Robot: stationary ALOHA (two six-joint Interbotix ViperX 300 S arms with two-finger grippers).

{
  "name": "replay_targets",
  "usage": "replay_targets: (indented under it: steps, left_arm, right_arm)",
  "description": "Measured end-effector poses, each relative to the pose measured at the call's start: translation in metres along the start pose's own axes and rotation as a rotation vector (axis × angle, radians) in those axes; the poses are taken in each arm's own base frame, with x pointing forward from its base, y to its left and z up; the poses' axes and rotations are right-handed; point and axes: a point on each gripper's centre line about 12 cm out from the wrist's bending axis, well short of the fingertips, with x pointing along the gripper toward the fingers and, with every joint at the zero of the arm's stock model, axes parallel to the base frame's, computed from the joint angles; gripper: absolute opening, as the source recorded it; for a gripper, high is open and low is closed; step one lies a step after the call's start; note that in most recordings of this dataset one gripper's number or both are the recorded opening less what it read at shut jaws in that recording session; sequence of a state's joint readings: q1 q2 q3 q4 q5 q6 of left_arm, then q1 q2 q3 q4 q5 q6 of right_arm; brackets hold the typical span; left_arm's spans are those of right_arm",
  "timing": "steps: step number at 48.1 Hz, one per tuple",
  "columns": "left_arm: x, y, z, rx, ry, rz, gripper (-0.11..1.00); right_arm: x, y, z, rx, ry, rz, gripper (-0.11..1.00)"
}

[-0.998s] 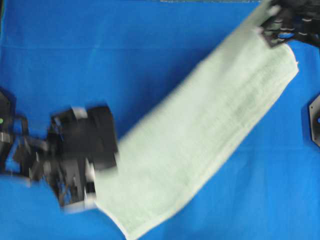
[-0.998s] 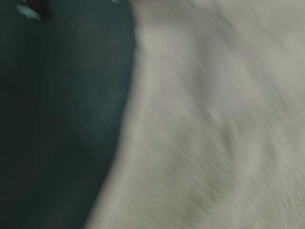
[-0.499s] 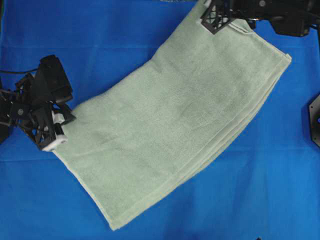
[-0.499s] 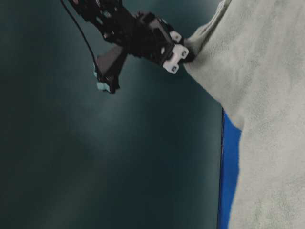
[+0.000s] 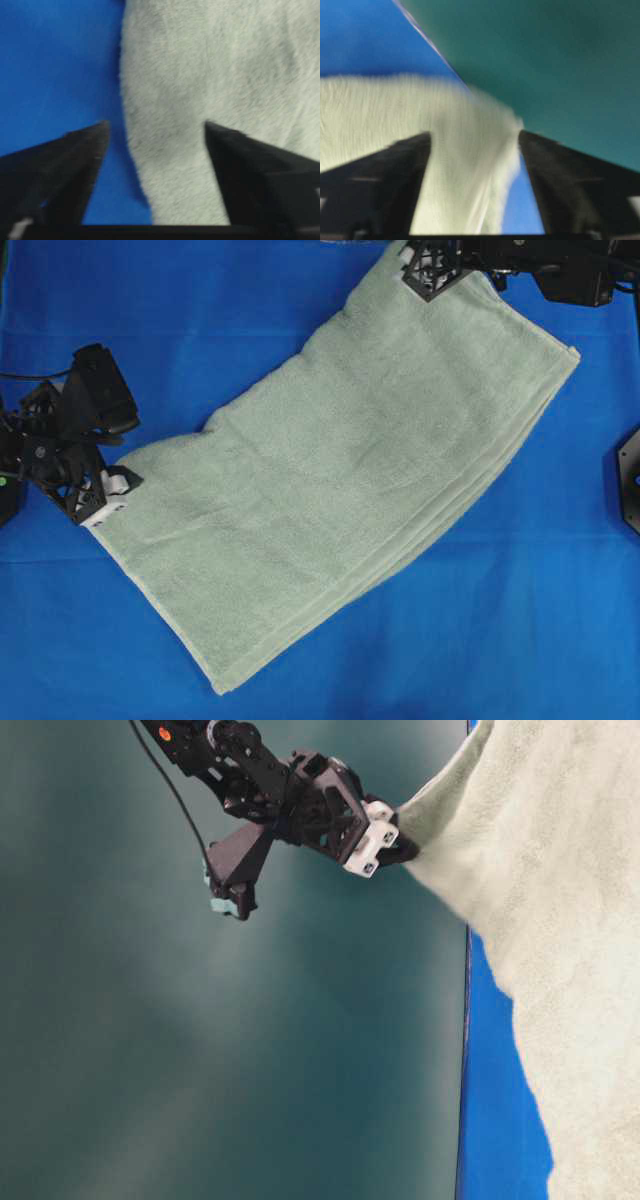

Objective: Fold a bath towel.

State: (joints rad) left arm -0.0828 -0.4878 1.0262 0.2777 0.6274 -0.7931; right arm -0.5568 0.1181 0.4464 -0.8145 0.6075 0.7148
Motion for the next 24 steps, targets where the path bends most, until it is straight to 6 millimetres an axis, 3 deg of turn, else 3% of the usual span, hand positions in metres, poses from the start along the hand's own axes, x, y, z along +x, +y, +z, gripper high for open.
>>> replay_targets:
  steps: [2, 6, 16, 24]
  left_arm:
    - [-0.002, 0.002, -0.003, -0.004, 0.009, 0.011, 0.86]
    - [-0.006, 0.006, -0.005, -0.008, 0.011, 0.019, 0.85]
    - [-0.017, 0.011, -0.005, -0.022, -0.026, 0.005, 0.85]
    - [-0.021, 0.013, -0.005, -0.03, -0.042, -0.002, 0.85]
  right_arm:
    - [-0.004, -0.004, -0.006, 0.007, 0.038, -0.025, 0.65]
    - [-0.013, -0.012, -0.018, 0.03, 0.098, -0.05, 0.59]
    - [-0.043, -0.017, -0.052, 0.057, 0.204, 0.015, 0.62]
    - [-0.053, -0.012, -0.068, 0.06, 0.217, 0.087, 0.63]
